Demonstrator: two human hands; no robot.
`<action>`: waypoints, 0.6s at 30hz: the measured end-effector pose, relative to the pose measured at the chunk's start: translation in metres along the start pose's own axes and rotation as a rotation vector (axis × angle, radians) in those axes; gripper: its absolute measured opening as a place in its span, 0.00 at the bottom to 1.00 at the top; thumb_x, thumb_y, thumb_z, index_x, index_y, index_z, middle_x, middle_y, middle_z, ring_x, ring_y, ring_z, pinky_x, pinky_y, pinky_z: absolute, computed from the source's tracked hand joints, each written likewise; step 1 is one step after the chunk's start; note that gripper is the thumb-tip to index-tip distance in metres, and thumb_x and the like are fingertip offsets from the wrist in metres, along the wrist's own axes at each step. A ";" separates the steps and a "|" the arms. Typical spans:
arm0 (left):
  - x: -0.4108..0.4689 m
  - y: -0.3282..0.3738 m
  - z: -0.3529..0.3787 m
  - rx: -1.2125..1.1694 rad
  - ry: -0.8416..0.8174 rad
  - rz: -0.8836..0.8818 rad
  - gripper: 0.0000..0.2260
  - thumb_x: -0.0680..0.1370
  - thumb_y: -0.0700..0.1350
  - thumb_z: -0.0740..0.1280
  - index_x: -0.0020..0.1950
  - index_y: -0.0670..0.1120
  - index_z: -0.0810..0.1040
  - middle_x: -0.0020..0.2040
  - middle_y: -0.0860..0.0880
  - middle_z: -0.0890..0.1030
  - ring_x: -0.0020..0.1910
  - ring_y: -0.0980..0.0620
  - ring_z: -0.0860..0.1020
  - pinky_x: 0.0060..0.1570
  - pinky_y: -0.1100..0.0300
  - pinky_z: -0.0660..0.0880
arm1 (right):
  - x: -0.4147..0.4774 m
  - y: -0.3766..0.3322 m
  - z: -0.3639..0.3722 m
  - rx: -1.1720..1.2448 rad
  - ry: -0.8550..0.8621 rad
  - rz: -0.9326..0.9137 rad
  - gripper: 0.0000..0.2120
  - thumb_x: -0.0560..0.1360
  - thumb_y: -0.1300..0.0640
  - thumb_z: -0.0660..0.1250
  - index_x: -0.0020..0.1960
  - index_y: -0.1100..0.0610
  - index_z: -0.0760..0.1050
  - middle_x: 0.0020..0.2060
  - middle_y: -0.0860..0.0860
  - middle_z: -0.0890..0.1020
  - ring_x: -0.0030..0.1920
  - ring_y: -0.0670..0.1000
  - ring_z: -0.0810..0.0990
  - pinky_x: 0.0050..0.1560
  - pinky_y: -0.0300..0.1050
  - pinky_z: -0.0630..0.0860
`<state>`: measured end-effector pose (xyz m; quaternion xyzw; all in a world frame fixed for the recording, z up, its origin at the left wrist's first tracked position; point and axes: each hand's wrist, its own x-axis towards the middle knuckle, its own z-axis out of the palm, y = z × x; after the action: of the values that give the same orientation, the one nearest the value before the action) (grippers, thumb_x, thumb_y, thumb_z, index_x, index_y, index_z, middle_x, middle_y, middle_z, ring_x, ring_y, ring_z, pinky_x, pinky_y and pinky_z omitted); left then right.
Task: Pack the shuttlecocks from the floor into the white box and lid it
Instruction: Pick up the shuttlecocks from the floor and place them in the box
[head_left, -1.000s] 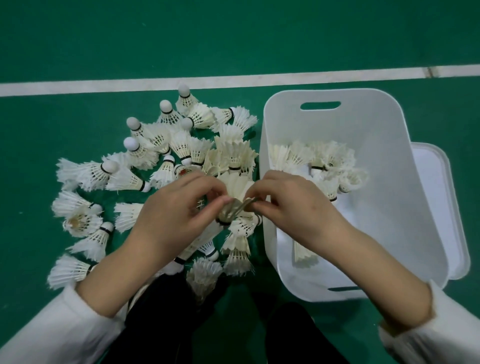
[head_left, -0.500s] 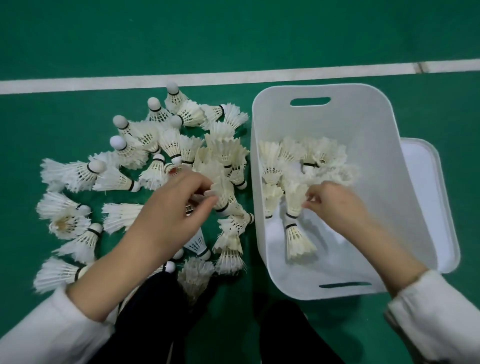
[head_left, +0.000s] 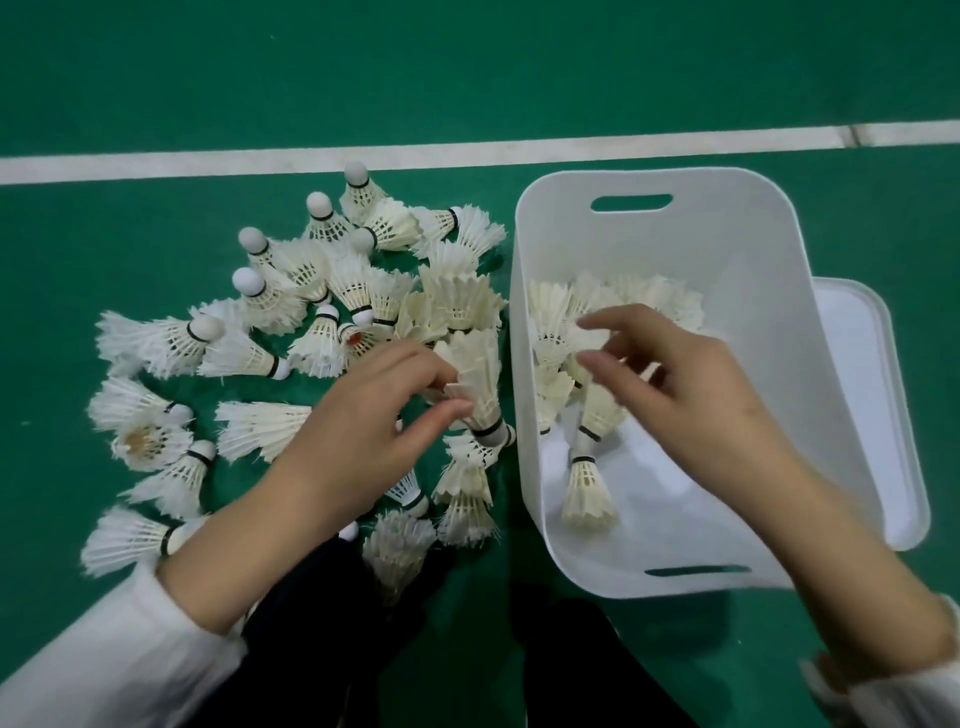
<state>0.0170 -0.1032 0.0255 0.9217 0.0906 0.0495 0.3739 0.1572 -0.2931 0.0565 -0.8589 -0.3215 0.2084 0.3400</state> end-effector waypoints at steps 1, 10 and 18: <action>0.000 0.001 0.000 0.003 -0.012 0.010 0.12 0.75 0.55 0.60 0.44 0.47 0.76 0.41 0.57 0.73 0.42 0.60 0.70 0.45 0.71 0.66 | -0.002 -0.013 0.003 0.065 -0.076 -0.054 0.15 0.74 0.46 0.61 0.60 0.42 0.70 0.38 0.42 0.79 0.36 0.44 0.76 0.36 0.34 0.71; -0.004 0.001 -0.014 -0.050 -0.017 0.049 0.12 0.75 0.55 0.62 0.52 0.50 0.77 0.51 0.58 0.75 0.52 0.63 0.72 0.54 0.70 0.69 | 0.007 -0.021 0.033 -0.059 -0.264 -0.175 0.03 0.74 0.56 0.65 0.48 0.50 0.75 0.32 0.36 0.75 0.35 0.41 0.76 0.35 0.31 0.69; 0.012 -0.047 0.000 0.089 0.013 -0.146 0.14 0.77 0.47 0.65 0.61 0.47 0.73 0.56 0.53 0.73 0.51 0.59 0.72 0.49 0.68 0.67 | -0.006 0.043 -0.034 0.017 0.142 0.222 0.05 0.73 0.56 0.68 0.40 0.53 0.73 0.31 0.48 0.81 0.33 0.48 0.77 0.36 0.43 0.72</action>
<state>0.0231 -0.0678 -0.0073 0.9281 0.1620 0.0239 0.3345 0.1908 -0.3370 0.0496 -0.8987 -0.1980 0.1863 0.3440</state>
